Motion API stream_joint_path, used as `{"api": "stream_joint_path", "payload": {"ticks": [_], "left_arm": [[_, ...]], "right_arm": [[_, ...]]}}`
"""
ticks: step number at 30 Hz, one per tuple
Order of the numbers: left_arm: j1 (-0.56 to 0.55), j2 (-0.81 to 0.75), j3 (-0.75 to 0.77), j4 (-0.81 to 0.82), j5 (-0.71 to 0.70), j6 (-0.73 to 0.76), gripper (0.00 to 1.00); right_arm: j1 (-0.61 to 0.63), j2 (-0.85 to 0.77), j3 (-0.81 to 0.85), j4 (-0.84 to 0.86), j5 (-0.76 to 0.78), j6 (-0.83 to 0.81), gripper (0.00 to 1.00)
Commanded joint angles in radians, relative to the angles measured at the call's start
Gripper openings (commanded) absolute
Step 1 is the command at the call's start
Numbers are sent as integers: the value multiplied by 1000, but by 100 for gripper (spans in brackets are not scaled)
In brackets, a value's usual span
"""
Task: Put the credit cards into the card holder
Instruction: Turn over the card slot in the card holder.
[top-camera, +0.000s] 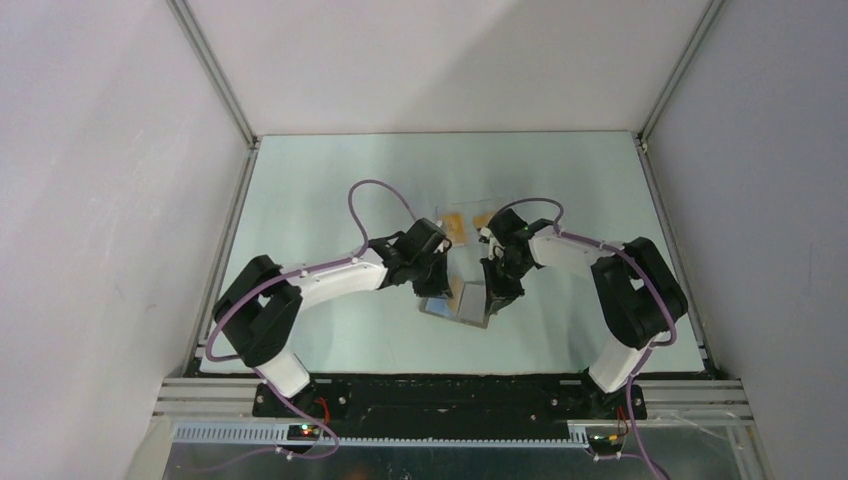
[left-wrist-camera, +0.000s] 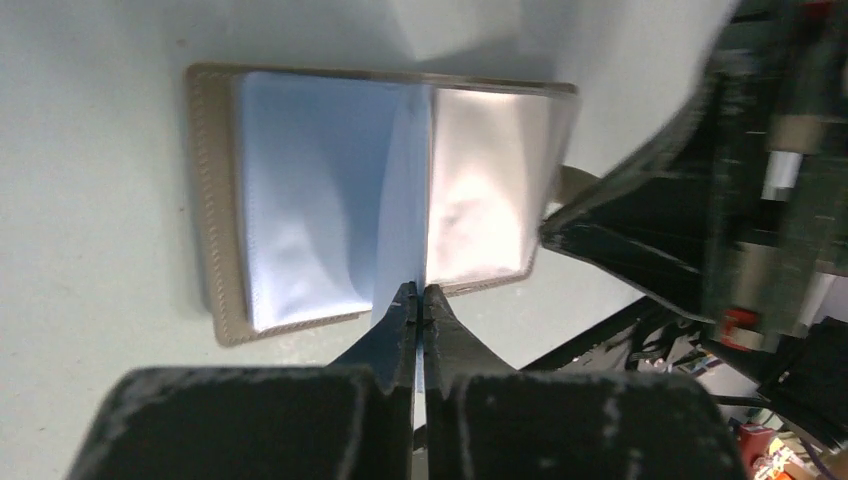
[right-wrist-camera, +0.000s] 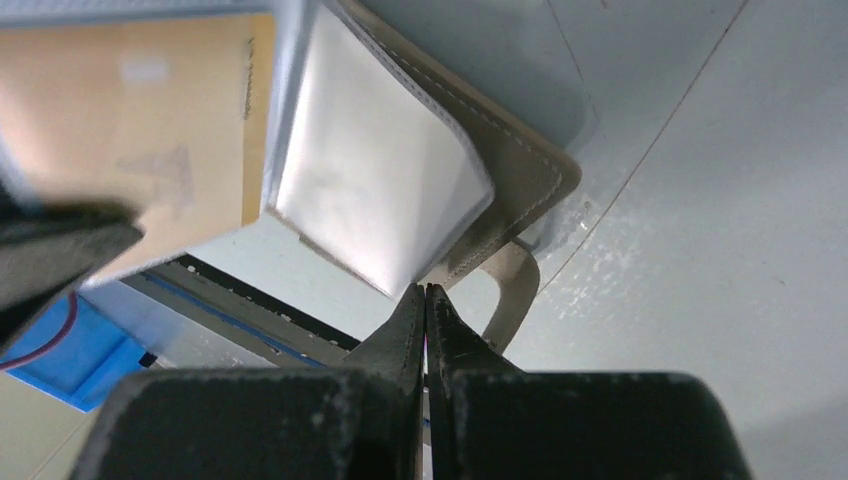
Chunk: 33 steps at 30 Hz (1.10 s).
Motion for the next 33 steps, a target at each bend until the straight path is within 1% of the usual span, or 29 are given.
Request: {"api": "stream_joint_path", "payload": {"ticks": [1, 4, 6, 7, 8, 10, 12, 15, 20, 23, 27, 30, 33], "left_arm": [[-31, 8, 95, -19, -8, 24, 5], [-45, 37, 124, -21, 11, 12, 11], [-53, 46, 136, -21, 17, 3, 28], [-58, 48, 144, -21, 22, 1, 31], [-60, 55, 146, -20, 39, -2, 38], [-63, 70, 154, -19, 71, -7, 45], [-65, 86, 161, -18, 93, -6, 48], [-68, 115, 167, -17, 116, -1, 49], [-65, 142, 169, -17, 106, -3, 45], [-65, 111, 148, -22, 41, -12, 42], [-64, 45, 115, -47, -52, -12, 41], [-65, 14, 108, -72, -94, 2, 42], [-64, 12, 114, -81, -102, 15, 46]], "right_arm": [[2, 37, -1, 26, -3, -11, 0], [2, 48, -2, 32, -4, -12, 0], [-1, 51, -5, 36, -4, -12, 0], [-2, 52, -7, 40, -7, -13, 0], [-5, 52, -12, 42, -9, -13, 0], [-7, 50, -17, 50, -19, -10, 0], [-10, 43, -20, 51, -25, -7, 0], [-15, 19, -21, 47, -31, -5, 0], [-32, -32, -21, 23, -36, -3, 0], [-40, -64, -20, 12, -37, -3, 0], [-46, -95, -19, 4, -44, 0, 0], [-49, -118, -20, 8, -52, 8, 0], [-50, -124, -19, 23, -71, 17, 0]]}}
